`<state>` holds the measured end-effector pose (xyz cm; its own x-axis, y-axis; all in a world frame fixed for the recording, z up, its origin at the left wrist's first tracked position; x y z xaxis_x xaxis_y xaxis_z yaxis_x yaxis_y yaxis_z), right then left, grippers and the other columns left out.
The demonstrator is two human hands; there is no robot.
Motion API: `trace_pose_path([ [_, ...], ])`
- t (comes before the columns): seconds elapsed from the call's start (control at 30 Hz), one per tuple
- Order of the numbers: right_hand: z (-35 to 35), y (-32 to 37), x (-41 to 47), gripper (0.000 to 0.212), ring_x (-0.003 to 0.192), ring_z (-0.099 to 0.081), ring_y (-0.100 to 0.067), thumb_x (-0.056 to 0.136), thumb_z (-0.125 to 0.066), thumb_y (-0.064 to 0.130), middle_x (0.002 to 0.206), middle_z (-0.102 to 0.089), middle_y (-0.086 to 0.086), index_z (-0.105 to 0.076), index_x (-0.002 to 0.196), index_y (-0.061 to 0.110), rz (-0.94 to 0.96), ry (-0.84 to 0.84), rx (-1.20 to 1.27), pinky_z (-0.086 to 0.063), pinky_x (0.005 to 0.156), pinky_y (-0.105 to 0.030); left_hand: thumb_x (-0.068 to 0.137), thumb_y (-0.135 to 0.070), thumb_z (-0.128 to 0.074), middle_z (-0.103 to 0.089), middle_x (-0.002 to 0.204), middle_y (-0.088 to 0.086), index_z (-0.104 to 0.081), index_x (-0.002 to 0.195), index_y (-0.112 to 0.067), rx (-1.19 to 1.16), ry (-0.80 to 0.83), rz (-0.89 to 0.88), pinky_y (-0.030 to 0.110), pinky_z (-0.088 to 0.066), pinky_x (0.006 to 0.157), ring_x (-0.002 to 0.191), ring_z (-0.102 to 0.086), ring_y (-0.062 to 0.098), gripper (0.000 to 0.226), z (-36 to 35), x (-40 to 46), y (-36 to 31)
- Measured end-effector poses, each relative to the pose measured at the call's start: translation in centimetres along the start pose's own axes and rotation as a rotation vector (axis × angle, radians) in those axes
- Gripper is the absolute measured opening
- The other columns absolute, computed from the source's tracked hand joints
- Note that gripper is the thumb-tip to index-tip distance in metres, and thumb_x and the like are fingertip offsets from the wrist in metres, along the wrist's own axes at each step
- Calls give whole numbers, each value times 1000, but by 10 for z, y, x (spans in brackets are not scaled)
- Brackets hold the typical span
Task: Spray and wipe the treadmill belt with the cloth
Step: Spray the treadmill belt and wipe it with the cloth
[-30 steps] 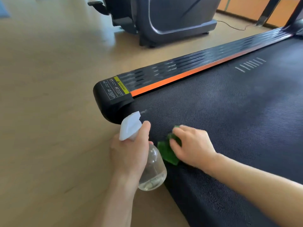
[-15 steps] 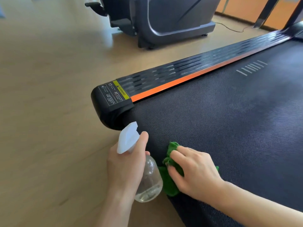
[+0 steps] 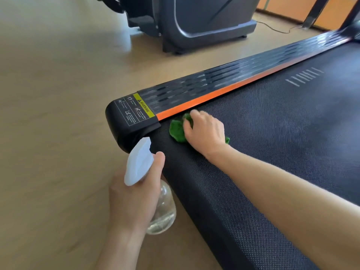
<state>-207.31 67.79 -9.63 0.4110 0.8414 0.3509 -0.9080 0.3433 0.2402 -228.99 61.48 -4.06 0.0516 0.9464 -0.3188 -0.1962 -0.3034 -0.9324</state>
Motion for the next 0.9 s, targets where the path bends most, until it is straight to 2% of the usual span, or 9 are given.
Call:
trace_pose_path([
  [0.07, 14, 5, -35, 25, 74, -62, -28, 95, -48, 41, 80, -58, 2, -44, 79, 21, 66, 39, 4, -29, 57, -32, 90, -43, -75, -48, 52, 1, -57, 73, -7, 8, 18, -5, 19, -39, 41, 44, -43, 12, 44, 1, 4, -2],
  [0.13, 35, 3, -81, 24, 67, -60, -24, 91, -49, 41, 77, -57, 4, -49, 78, 20, 203, 60, 51, -30, 53, -29, 91, -41, -75, -41, 52, -6, -54, 75, -6, 17, 34, -25, 19, -37, 42, 45, -38, 12, 44, 2, 7, -2],
  [0.23, 59, -4, -128, 24, 61, -52, -19, 91, -54, 37, 73, -50, 5, -50, 76, 19, 391, 81, 170, -34, 48, -29, 91, -39, -73, -49, 58, 2, -65, 88, 1, 46, 68, -80, 16, -38, 42, 46, -43, 10, 41, 0, 10, 6],
  [0.3, 54, -16, -110, 23, 62, -55, -21, 91, -53, 37, 74, -53, 3, -52, 77, 19, 436, 80, 140, -40, 48, -31, 91, -41, -72, -69, 69, 9, -74, 88, -9, 72, 108, -101, 18, -48, 52, 55, -60, 13, 33, -4, 8, 8],
  [0.37, 38, -30, -64, 24, 71, -63, -28, 90, -49, 41, 81, -59, -1, -56, 82, 19, 296, 22, -16, -41, 53, -32, 92, -43, -71, -79, 82, 2, -76, 84, -20, 96, 141, -82, 21, -53, 62, 71, -71, 11, 25, -12, 5, 8],
  [0.47, 17, -54, -3, 27, 87, -63, -34, 97, -45, 39, 94, -62, -5, -59, 95, 16, -126, 5, -67, -34, 62, -35, 93, -43, -70, -77, 75, -7, -75, 83, -22, 103, 194, -37, 9, -45, 50, 56, -61, 0, 24, -19, -3, 2],
  [0.53, 5, -54, 2, 27, 90, -61, -33, 98, -43, 39, 98, -61, -5, -57, 97, 16, -245, -28, -53, -32, 65, -35, 93, -44, -69, -73, 67, -10, -75, 83, -22, 129, 219, -6, 7, -42, 48, 51, -56, -2, 25, -25, -8, -1],
  [0.7, 13, -59, -10, 26, 85, -59, -36, 98, -45, 40, 97, -57, -7, -53, 97, 15, -162, 2, 28, -29, 62, -36, 93, -44, -71, -77, 73, -8, -75, 83, -22, 227, 325, 48, 10, -44, 56, 56, -57, -3, 24, -51, -6, -34],
  [0.9, 13, -59, -6, 23, 75, -57, -32, 94, -51, 37, 85, -54, -6, -53, 88, 15, -169, -2, 37, -27, 54, -33, 94, -44, -71, -79, 76, -6, -75, 87, -25, 335, 317, 40, 26, -45, 67, 58, -58, -3, 21, -90, 55, -95],
])
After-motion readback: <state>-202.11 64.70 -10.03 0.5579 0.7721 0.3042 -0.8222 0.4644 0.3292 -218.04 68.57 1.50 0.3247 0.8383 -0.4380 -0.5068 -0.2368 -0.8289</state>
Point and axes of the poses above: each hand's wrist, its own x-axis towards the middle knuckle, its own z-axis out of the back of the hand, y = z × x, the point moved 1 cm from there along x, towards the middle knuckle
